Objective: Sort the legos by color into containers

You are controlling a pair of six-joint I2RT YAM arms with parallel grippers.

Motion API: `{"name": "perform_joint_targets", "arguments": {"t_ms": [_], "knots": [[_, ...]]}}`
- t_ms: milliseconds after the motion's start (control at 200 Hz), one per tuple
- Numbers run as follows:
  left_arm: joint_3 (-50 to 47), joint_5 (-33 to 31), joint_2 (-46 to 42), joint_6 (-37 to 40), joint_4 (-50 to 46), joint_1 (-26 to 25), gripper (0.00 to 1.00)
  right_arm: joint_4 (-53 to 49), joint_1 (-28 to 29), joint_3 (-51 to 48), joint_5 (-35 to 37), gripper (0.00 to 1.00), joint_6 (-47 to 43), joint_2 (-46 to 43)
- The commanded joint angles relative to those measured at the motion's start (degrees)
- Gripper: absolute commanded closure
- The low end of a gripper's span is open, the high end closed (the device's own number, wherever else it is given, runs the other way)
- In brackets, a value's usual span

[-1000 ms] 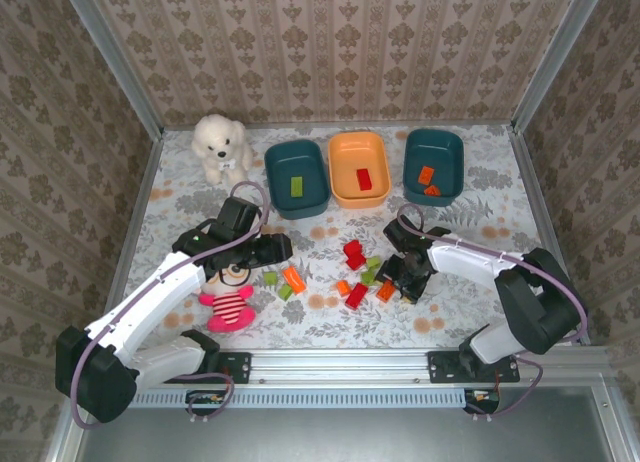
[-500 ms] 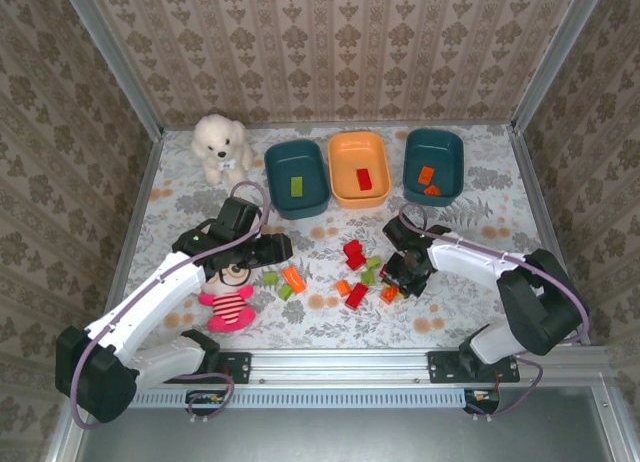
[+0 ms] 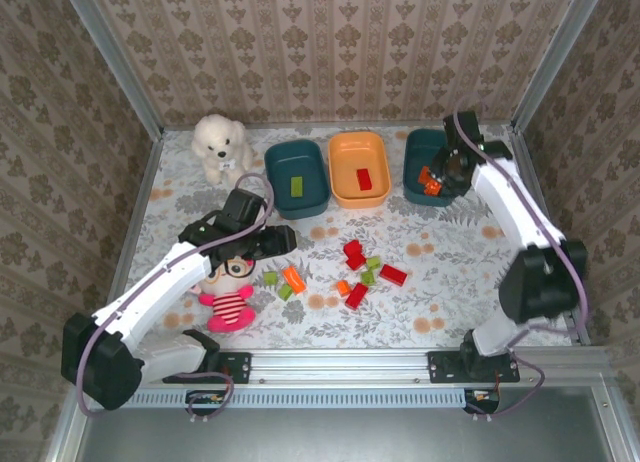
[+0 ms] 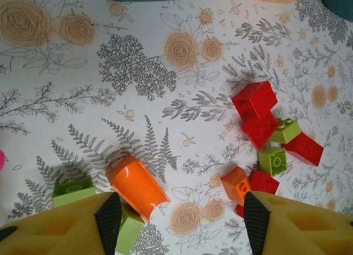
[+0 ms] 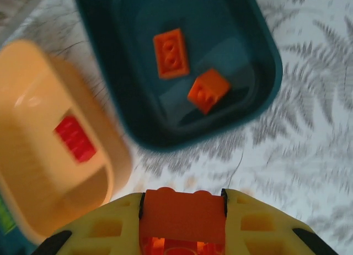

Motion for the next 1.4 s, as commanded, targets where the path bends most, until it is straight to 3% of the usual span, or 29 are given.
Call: {"name": "perform_joint_targets", "arguments": {"t_ms": [0,275,520,620,720,895,1085,1395], "knots": [[2.6,-1.9,0.0,-0.3,0.3,-0.4,0.37,-2.4,-2.1,7.2,4.1,0.83,-6.4,9.7],[1.6,-4.6,-2.1,-2.7,-0.1,-0.5,0.37,-7.1,-5.6,26.7,5.5,0.82,-8.5,30.2],[1.2,-5.8,-2.2,-3.9,-1.9,-0.9,0.37,-13.8,-6.4,40.2,3.7,0.78,-8.6,41.6],[1.0,-6.0,-2.3,-4.5,-2.5,-1.1,0.37,-13.5,-6.4,40.3,3.3,0.69,-8.3,42.1],[0.9,-6.1,-2.3,-4.9,-3.1,-1.3,0.37,-13.5,-6.3,40.6,2.5,0.54,-8.4,42.1],[0.8,-6.7,-2.3,-5.9,-5.4,-1.4,0.37,-12.4,-5.6,41.4,1.4,0.37,-9.7,38.1],[-0.6,-7.6,-3.2,-8.6,-7.3,-1.9,0.38,-8.7,-2.2,38.8,1.2,0.38,-12.0,28.5],[-3.5,-10.4,1.3,-23.5,-11.9,-2.4,0.44,5.8,12.4,10.4,-5.6,0.39,-13.9,5.4]]}}
